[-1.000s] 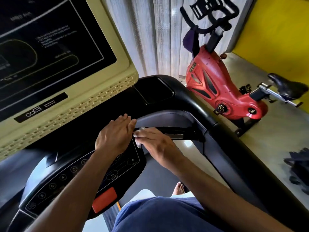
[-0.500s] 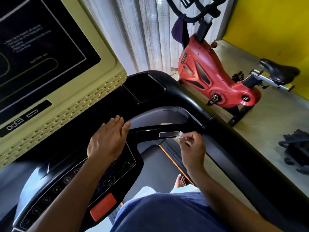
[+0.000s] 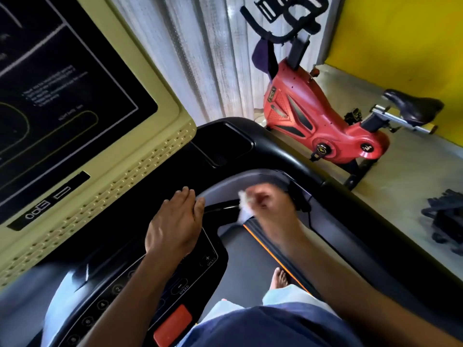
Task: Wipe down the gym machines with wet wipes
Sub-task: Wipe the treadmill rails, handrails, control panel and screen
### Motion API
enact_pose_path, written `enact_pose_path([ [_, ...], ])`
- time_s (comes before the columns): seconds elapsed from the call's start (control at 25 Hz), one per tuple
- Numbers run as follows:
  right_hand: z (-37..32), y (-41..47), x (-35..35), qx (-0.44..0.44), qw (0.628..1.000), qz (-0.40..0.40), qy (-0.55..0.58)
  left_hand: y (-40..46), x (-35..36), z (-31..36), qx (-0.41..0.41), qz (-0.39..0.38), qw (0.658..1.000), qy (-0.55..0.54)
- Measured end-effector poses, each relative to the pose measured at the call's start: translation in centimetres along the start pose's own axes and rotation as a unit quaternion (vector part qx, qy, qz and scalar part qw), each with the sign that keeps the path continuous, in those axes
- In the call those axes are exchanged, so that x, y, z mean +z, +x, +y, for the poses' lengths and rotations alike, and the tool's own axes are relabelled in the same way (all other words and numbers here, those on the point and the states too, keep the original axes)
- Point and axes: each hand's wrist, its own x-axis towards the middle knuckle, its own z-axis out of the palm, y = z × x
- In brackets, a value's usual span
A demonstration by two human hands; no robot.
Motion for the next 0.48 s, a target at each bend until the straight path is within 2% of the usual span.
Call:
enact_pose_path([
  [0.04, 0.0, 2.4, -2.3, -0.058, 0.992, -0.006, -0.108, 0.1, 0.1, 0.1, 0.006, -0.001, 1.000, 0.005],
  [0.08, -0.3, 4.7, -4.2, -0.097, 0.970, -0.053, -0.218, 0.3, 0.1, 0.2, 0.012, -0.007, 1.000, 0.011],
  [0.12, -0.7, 6.7, -5.1, -0.100, 0.928, -0.137, -0.331, 0.2, -0.1, 0.2, 0.013, -0.008, 1.000, 0.012],
  [0.2, -1.1, 9.0, -4.4, -0.011, 0.809, -0.308, -0.501, 0.1, -0.3, 0.2, 0.013, -0.011, 1.000, 0.004],
  [0.24, -1.3, 9.4, -3.4, 0.026, 0.773, -0.351, -0.528, 0.0, -0.5, 0.1, 0.012, -0.011, 1.000, -0.003],
  [0.28, -1.2, 9.7, -2.2, 0.040, 0.761, -0.373, -0.529, -0.2, -0.6, 0.0, 0.012, -0.011, 1.000, -0.009],
  [0.32, -1.3, 9.7, -1.0, 0.049, 0.768, -0.378, -0.516, -0.3, -0.7, -0.1, 0.013, -0.010, 1.000, -0.015],
  [0.4, -2.2, 9.2, 1.5, 0.045, 0.804, -0.365, -0.467, -0.1, -1.0, 0.0, 0.026, -0.007, 0.998, -0.055],
  [0.48, -3.7, 8.6, 4.7, 0.019, 0.838, -0.369, -0.401, 0.0, -1.7, -0.9, 0.033, -0.012, 0.989, -0.142],
])
